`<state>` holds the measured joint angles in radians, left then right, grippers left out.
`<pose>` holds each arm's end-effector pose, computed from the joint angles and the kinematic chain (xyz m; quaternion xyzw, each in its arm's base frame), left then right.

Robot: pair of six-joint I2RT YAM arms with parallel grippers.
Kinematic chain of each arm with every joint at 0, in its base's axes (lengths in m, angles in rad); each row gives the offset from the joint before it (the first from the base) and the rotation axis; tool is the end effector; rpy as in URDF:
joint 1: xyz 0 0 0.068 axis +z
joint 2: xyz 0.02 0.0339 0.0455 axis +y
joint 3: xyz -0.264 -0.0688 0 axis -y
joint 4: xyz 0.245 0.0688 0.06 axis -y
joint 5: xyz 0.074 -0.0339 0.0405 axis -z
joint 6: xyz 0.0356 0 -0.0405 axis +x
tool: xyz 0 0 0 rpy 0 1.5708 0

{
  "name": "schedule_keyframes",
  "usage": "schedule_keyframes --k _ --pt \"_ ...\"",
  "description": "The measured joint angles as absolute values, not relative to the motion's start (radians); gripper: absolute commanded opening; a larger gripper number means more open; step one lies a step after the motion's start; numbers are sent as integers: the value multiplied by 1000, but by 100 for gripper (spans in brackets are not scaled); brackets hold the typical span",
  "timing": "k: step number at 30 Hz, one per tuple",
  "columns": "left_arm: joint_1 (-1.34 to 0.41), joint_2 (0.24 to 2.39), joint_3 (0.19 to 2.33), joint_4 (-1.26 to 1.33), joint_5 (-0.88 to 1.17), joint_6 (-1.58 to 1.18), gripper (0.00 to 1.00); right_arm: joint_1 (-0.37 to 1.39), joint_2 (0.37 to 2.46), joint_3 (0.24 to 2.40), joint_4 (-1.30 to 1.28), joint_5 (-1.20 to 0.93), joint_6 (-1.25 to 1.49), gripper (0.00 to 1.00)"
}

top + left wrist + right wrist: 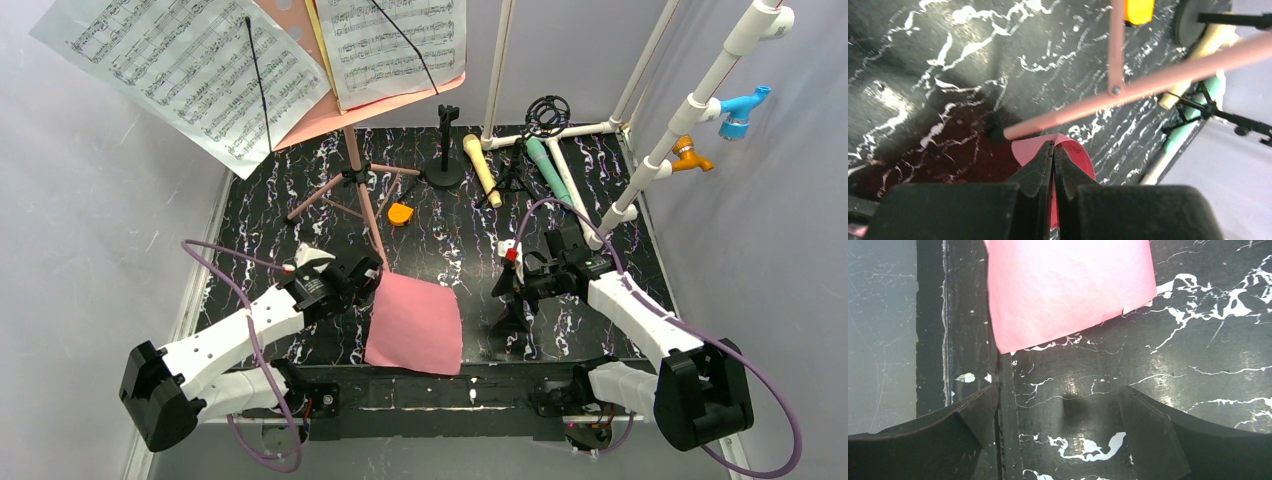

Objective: Pack up the instrument practice props
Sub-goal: Place the sheet music at the center of the board.

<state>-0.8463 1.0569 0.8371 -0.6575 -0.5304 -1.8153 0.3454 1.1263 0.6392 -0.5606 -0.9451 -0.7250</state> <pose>0.1522 -0.1448 0.2680 -0.5016 0.7617 -0.2600 0.3174 0.1770 0.0943 0.2080 -0.5399 0.6798 0.3883 0.3091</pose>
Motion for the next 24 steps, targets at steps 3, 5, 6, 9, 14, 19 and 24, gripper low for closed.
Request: schedule_keyframes --k 3,5,6,9,14,19,24 --pt "-791 1052 769 -621 -501 -1787 25 334 1116 639 -549 -947 -724 100" --pt "-766 1050 754 -612 -484 -1760 41 325 1109 638 -548 -952 -725 100" --pt "-759 1049 752 -607 -477 -1744 47 321 1107 638 -548 -953 -725 100" --pt "-756 1035 753 -599 -453 -1697 64 314 1105 638 -548 -958 -727 100" --pt "-756 987 752 -603 -395 -1640 74 308 1105 638 -549 -970 -733 100" --pt "-756 879 665 -549 -305 -1585 85 307 1105 638 -550 -974 -736 100" --pt "-756 759 513 -442 -228 -1485 97 303 1105 638 -550 -977 -739 100"
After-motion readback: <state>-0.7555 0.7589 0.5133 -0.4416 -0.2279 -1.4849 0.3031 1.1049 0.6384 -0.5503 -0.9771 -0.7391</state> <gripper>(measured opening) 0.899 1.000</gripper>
